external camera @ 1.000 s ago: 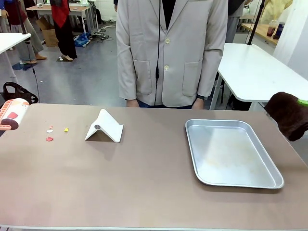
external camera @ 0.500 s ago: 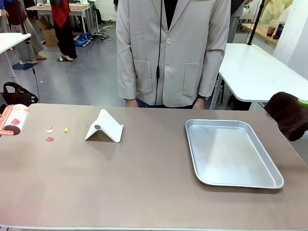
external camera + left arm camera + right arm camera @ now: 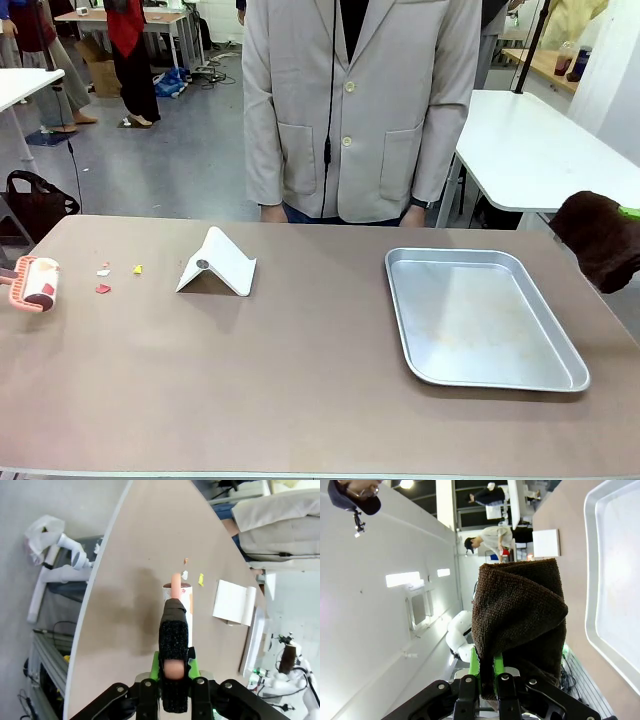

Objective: Clean the surface of the table.
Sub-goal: Clean the area not pointed to by the person.

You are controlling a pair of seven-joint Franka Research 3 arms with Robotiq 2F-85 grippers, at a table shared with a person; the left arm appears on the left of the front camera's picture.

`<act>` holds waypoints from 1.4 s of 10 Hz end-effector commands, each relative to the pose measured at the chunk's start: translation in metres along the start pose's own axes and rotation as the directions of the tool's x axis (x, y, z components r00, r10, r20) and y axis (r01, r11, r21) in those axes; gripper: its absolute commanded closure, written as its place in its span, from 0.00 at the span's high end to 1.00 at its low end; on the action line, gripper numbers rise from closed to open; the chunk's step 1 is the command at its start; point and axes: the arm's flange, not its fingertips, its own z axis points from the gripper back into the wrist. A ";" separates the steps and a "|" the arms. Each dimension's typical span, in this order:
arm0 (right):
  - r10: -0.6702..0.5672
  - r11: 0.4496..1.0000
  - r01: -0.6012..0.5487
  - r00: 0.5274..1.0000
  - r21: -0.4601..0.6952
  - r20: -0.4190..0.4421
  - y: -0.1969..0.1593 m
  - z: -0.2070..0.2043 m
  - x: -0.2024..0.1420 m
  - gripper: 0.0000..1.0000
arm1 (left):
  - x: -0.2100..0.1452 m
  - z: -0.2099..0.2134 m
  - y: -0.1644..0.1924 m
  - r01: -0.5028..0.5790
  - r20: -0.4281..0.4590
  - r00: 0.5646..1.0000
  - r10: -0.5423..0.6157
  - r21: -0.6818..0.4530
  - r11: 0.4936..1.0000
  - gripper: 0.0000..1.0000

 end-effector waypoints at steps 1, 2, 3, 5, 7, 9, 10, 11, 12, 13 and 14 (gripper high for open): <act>-0.017 1.000 0.017 1.000 0.017 -0.005 0.007 0.001 -0.001 0.12 | -0.003 -0.015 -0.013 -0.063 0.005 0.998 0.063 0.018 0.998 0.23; -0.017 1.000 0.017 1.000 0.017 -0.005 0.007 0.001 -0.001 0.12 | -0.003 -0.022 -0.014 -0.068 0.011 0.998 0.067 0.036 0.997 0.23; -0.017 1.000 0.017 1.000 0.017 -0.005 0.007 0.001 -0.001 0.12 | -0.004 -0.029 -0.015 -0.060 -0.009 0.998 0.061 0.051 0.997 0.23; -0.017 1.000 0.017 1.000 0.017 -0.005 0.007 0.001 -0.001 0.12 | -0.008 -0.041 -0.019 -0.042 -0.026 0.999 0.044 0.077 0.996 0.23; -0.017 1.000 0.017 1.000 0.017 -0.005 0.007 0.001 -0.001 0.12 | -0.010 -0.048 -0.023 -0.049 -0.021 0.998 0.051 0.092 0.995 0.23; -0.017 1.000 0.017 1.000 0.017 -0.005 0.007 0.001 -0.001 0.12 | -0.016 -0.062 -0.026 -0.026 -0.028 0.999 0.030 0.123 0.992 0.23; -0.017 1.000 0.017 1.000 0.017 -0.005 0.007 0.001 -0.001 0.12 | -0.018 -0.069 -0.028 -0.016 -0.044 0.999 0.022 0.137 0.990 0.23; -0.017 1.000 0.017 1.000 0.017 -0.005 0.007 0.001 -0.001 0.12 | -0.020 -0.081 -0.030 -0.006 -0.062 0.998 0.015 0.155 0.988 0.23; -0.017 1.000 0.017 1.000 0.017 -0.005 0.007 0.001 -0.001 0.12 | -0.020 -0.089 -0.033 0.003 -0.079 0.997 0.010 0.165 0.986 0.23; -0.017 1.000 0.017 1.000 0.017 -0.005 0.007 0.001 -0.001 0.12 | -0.021 -0.096 -0.038 0.014 -0.096 0.995 0.002 0.164 0.986 0.23; -0.017 1.000 0.017 1.000 0.017 -0.005 0.007 0.001 -0.001 0.12 | -0.020 -0.102 -0.042 0.023 -0.107 0.994 -0.006 0.163 0.986 0.23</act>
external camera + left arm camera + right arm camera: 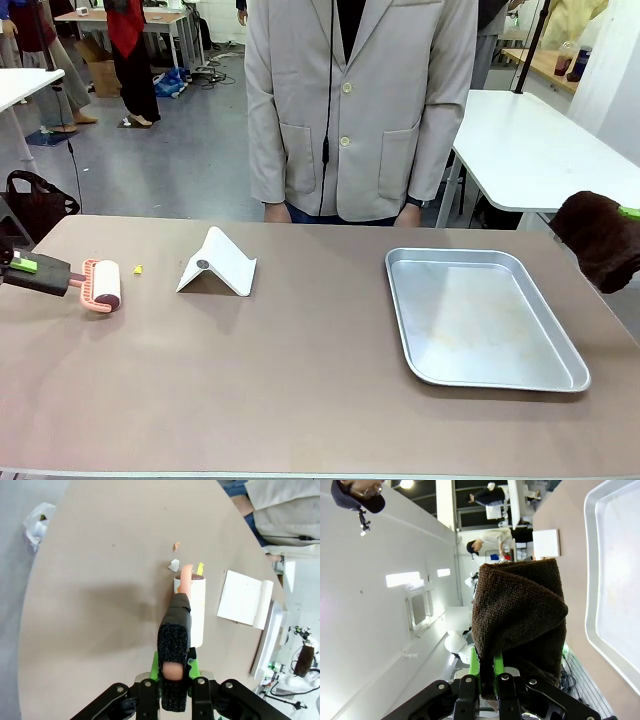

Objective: Clean the surface of the table.
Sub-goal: Clean the area not pointed to by the person.

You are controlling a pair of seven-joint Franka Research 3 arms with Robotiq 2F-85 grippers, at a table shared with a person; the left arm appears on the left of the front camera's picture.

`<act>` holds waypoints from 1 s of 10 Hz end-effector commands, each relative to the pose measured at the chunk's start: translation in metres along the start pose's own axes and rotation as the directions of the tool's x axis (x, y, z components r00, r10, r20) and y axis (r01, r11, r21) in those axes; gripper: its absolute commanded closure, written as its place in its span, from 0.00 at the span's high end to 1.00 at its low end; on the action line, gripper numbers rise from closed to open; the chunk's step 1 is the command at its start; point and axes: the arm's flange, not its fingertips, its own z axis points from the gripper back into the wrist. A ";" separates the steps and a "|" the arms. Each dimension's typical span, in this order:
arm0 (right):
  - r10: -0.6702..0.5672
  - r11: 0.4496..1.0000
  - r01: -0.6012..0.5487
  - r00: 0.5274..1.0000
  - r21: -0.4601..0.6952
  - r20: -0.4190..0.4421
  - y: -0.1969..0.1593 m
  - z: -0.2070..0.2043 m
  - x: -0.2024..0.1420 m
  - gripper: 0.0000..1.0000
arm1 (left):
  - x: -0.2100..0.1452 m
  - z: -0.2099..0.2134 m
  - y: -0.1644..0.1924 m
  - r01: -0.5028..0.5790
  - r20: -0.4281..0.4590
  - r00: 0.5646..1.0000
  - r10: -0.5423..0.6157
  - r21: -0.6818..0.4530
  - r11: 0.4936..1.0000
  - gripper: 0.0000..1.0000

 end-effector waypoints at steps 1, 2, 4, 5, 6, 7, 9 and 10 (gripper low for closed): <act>-0.017 1.000 0.017 1.000 0.016 -0.005 0.007 0.001 -0.001 0.12 | -0.009 -0.029 0.005 -0.002 -0.046 0.999 0.005 0.069 0.998 0.23; -0.017 1.000 0.017 1.000 0.016 -0.005 0.007 0.001 -0.001 0.12 | -0.007 -0.034 0.000 0.006 -0.048 0.999 -0.003 0.059 0.998 0.23; -0.017 1.000 0.017 1.000 0.016 -0.005 0.007 0.001 -0.001 0.12 | -0.004 -0.044 -0.012 0.019 -0.054 0.998 -0.018 0.025 0.999 0.23; -0.017 1.000 0.017 1.000 0.016 -0.005 0.007 0.001 -0.001 0.12 | -0.003 -0.047 -0.017 0.023 -0.054 0.998 -0.022 0.007 1.000 0.23; -0.017 1.000 0.017 1.000 0.016 -0.005 0.007 0.001 -0.001 0.12 | -0.001 -0.048 -0.020 0.025 -0.049 0.998 -0.026 -0.013 1.000 0.23; -0.017 1.000 0.017 1.000 0.016 -0.005 0.007 0.001 -0.001 0.12 | 0.002 -0.048 -0.022 0.024 -0.050 0.998 -0.025 -0.022 0.999 0.23; -0.017 1.000 0.017 1.000 0.016 -0.005 0.007 0.001 -0.001 0.12 | 0.003 -0.051 -0.026 0.030 -0.057 0.998 -0.031 -0.021 0.999 0.23; -0.017 1.000 0.017 1.000 0.016 -0.005 0.007 0.001 -0.001 0.12 | 0.004 -0.047 -0.027 0.037 -0.045 0.998 -0.039 -0.039 0.999 0.23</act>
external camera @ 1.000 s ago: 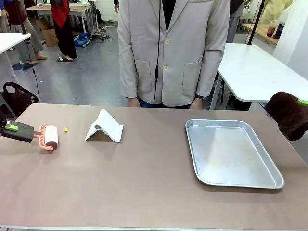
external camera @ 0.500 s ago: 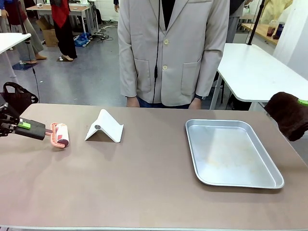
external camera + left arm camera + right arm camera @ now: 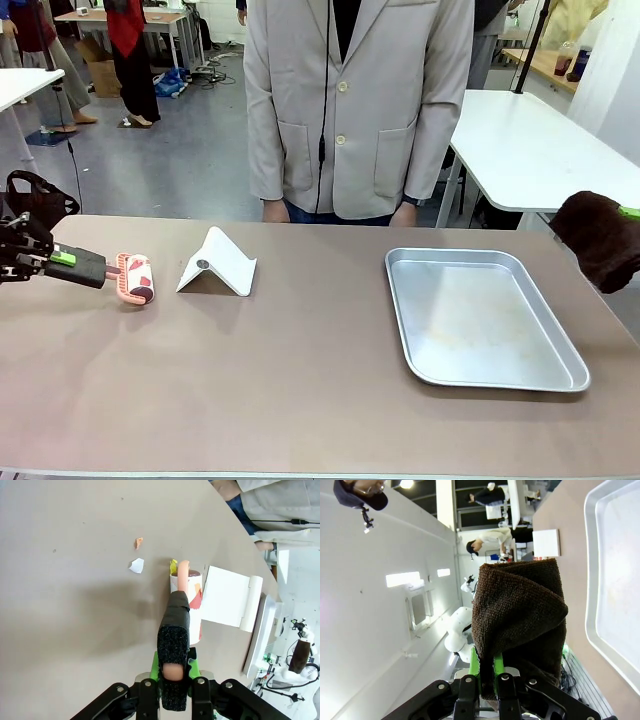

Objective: Clean the surface of the table.
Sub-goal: Clean the area not pointed to by the person.

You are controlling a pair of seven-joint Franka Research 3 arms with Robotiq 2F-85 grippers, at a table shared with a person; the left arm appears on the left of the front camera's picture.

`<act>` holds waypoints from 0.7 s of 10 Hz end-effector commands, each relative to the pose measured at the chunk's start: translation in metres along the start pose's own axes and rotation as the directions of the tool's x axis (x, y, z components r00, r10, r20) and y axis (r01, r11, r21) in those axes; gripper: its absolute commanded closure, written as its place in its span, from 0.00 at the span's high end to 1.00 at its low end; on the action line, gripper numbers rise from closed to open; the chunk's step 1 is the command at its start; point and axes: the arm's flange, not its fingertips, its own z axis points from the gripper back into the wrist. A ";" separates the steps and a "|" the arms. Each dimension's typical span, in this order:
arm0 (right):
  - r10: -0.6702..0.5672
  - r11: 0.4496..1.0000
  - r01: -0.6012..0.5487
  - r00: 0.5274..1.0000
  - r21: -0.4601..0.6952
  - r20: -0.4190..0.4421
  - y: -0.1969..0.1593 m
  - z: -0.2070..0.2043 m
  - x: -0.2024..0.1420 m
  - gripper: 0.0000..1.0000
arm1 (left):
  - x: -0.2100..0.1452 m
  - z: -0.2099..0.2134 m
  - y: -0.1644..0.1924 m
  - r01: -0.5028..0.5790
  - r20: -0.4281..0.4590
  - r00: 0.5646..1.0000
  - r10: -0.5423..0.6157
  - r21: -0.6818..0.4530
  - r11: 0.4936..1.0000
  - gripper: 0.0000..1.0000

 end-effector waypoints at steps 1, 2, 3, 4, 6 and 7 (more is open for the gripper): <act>-0.017 1.000 0.017 1.000 0.016 -0.005 0.007 0.001 -0.001 0.12 | 0.001 0.001 0.004 0.027 0.013 1.000 -0.027 -0.030 0.999 0.23; -0.017 1.000 0.017 1.000 0.016 -0.005 0.007 0.001 -0.001 0.12 | 0.000 0.017 0.001 0.054 0.043 0.998 -0.050 -0.106 0.993 0.23; -0.017 1.000 0.017 1.000 0.016 -0.005 0.007 0.001 -0.001 0.12 | -0.004 0.036 -0.002 0.087 0.064 0.995 -0.076 -0.186 0.979 0.23; -0.017 1.000 0.017 1.000 0.016 -0.005 0.007 0.001 -0.001 0.12 | -0.008 0.056 -0.004 0.118 0.086 0.991 -0.099 -0.263 0.957 0.23; -0.017 1.000 0.017 1.000 0.016 -0.005 0.007 0.001 -0.001 0.12 | -0.016 0.096 0.002 0.152 0.113 0.987 -0.117 -0.377 0.914 0.23; -0.017 1.000 0.017 1.000 0.016 -0.005 0.007 0.001 -0.001 0.12 | -0.021 0.110 0.009 0.148 0.093 0.988 -0.120 -0.410 0.900 0.23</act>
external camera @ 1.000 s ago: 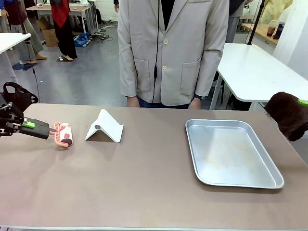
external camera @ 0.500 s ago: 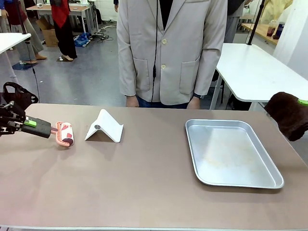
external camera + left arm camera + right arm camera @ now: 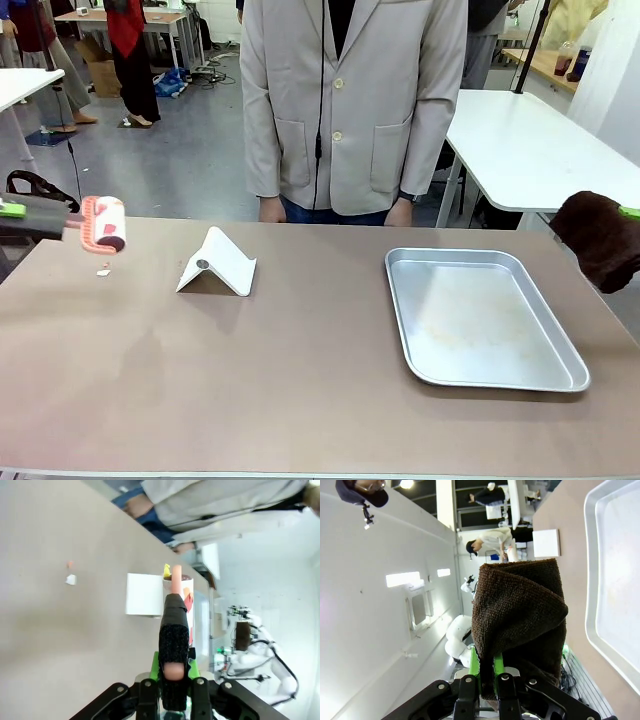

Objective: Clean the surface of the table.
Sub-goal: Clean the area not pointed to by the person.

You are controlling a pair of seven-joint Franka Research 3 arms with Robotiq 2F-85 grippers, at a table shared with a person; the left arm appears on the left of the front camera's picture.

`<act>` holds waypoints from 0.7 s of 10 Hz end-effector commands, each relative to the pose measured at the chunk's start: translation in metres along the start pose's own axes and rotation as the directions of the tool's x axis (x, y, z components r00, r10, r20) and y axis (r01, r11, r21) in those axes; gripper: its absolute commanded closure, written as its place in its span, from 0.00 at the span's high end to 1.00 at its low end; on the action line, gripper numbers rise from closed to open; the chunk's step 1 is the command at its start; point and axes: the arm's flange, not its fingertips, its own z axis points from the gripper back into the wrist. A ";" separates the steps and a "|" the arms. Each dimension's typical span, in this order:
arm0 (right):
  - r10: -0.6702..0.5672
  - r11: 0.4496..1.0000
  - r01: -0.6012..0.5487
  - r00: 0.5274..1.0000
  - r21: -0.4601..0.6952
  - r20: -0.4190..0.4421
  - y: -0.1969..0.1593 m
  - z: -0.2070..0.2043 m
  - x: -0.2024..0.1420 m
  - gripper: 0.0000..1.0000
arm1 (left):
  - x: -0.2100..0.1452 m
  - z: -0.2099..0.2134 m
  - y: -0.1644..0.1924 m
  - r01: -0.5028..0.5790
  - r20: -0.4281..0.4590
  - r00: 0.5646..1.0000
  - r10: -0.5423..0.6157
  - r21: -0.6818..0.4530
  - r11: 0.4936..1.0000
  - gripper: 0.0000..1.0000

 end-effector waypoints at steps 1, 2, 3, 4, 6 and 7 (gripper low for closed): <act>-0.017 1.000 0.017 1.000 0.016 -0.005 0.007 0.001 -0.001 0.12 | -0.006 0.028 0.012 -0.006 -0.078 0.997 -0.002 -0.104 0.995 0.23; -0.017 1.000 0.017 1.000 0.016 -0.005 0.007 0.001 -0.001 0.12 | -0.015 0.049 0.017 -0.017 -0.122 0.992 -0.001 -0.147 0.989 0.23; -0.017 1.000 0.017 1.000 0.016 -0.005 0.007 0.001 -0.001 0.12 | -0.025 0.075 0.026 -0.034 -0.140 0.990 0.007 -0.190 0.981 0.23; -0.017 1.000 0.017 1.000 0.016 -0.005 0.007 0.001 -0.001 0.12 | -0.032 0.097 0.037 -0.040 -0.094 0.995 0.020 -0.209 0.977 0.23; -0.017 1.000 0.017 1.000 0.016 -0.005 0.007 0.001 -0.001 0.12 | -0.045 0.131 0.063 -0.043 -0.039 0.999 0.035 -0.212 0.976 0.23; -0.017 1.000 0.017 1.000 0.016 -0.005 0.007 0.001 -0.001 0.12 | -0.051 0.143 0.074 -0.061 -0.017 0.998 0.059 -0.221 0.973 0.23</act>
